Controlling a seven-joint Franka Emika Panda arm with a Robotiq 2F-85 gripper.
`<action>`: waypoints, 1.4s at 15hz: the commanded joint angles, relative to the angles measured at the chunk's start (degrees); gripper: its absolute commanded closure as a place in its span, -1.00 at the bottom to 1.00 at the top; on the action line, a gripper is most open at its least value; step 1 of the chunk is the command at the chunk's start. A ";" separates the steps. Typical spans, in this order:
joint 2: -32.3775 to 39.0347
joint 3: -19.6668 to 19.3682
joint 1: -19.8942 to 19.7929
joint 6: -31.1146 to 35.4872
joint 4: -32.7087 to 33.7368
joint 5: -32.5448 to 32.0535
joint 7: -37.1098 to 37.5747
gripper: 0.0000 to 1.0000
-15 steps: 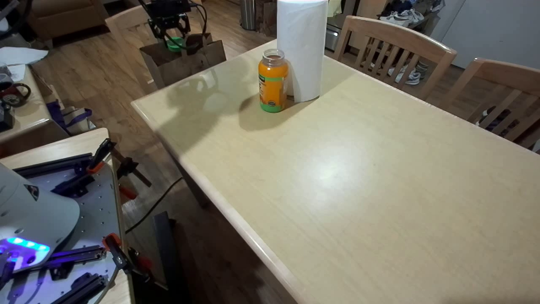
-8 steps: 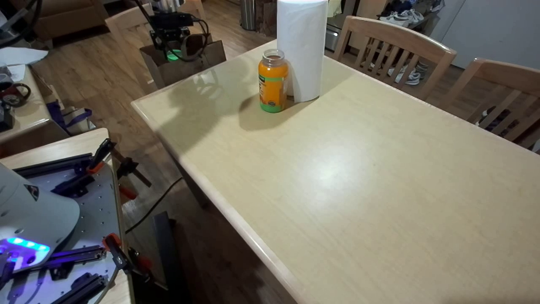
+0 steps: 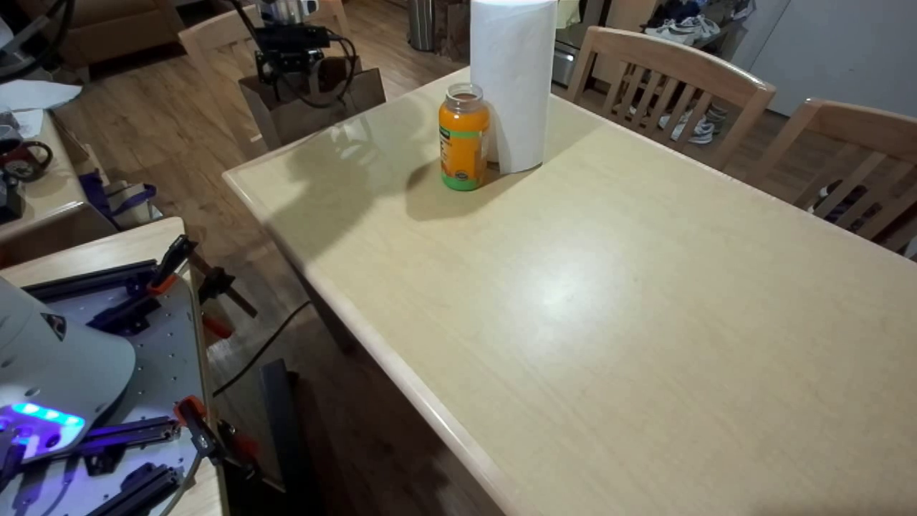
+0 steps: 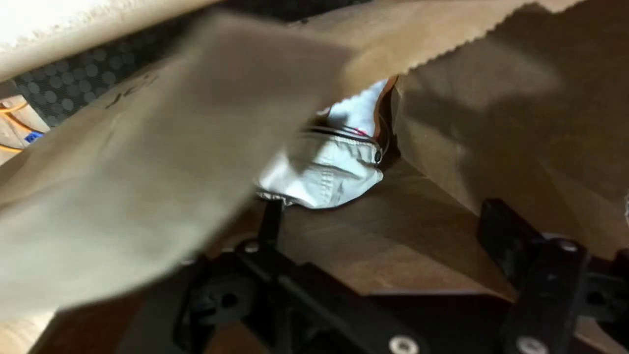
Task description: Put the green lid in the brown bag
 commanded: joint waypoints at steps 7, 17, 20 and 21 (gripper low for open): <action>-2.06 -6.14 2.69 3.42 9.37 -4.45 5.40 -1.00; -13.13 -21.71 6.99 7.51 1.57 -14.70 32.28 -1.00; -16.87 -22.97 6.01 7.47 -3.88 -11.65 39.61 -1.00; -18.03 -22.66 5.18 7.79 -6.10 -9.90 41.05 -1.00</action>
